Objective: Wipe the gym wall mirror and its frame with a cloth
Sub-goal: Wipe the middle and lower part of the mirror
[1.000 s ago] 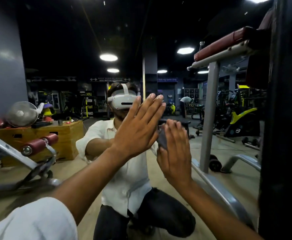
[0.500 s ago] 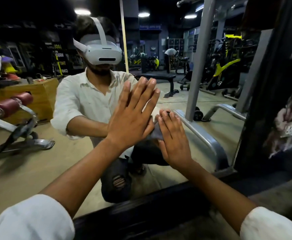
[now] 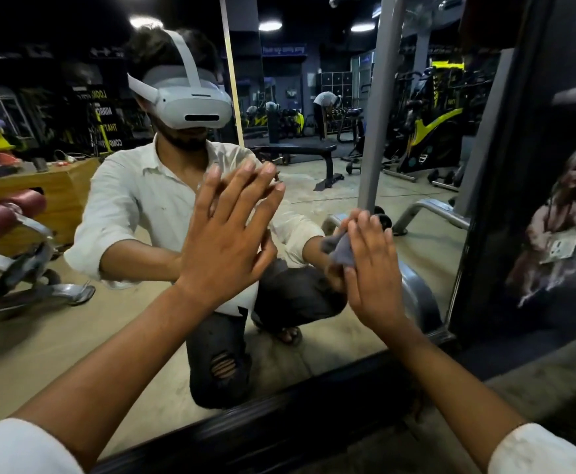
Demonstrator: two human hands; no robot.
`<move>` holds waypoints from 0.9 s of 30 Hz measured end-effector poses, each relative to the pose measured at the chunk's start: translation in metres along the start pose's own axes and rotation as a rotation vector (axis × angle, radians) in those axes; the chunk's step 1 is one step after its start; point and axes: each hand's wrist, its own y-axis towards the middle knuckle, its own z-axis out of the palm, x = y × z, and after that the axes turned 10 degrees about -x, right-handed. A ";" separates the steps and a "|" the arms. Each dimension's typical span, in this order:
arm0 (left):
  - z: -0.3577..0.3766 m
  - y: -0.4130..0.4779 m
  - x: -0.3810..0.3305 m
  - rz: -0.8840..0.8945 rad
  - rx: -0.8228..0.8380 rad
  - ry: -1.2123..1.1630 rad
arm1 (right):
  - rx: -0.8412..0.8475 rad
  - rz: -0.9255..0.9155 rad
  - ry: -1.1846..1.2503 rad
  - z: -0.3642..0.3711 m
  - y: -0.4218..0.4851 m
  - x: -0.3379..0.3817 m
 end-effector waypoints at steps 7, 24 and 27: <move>-0.009 0.115 0.018 -0.068 -0.099 0.075 | -0.314 0.114 0.170 0.005 0.137 0.027; 0.014 0.196 0.041 -0.015 -0.058 0.314 | -0.419 0.059 0.097 -0.019 0.286 0.023; 0.012 0.197 0.043 0.012 -0.052 0.320 | -0.321 -0.158 0.077 -0.025 0.283 0.009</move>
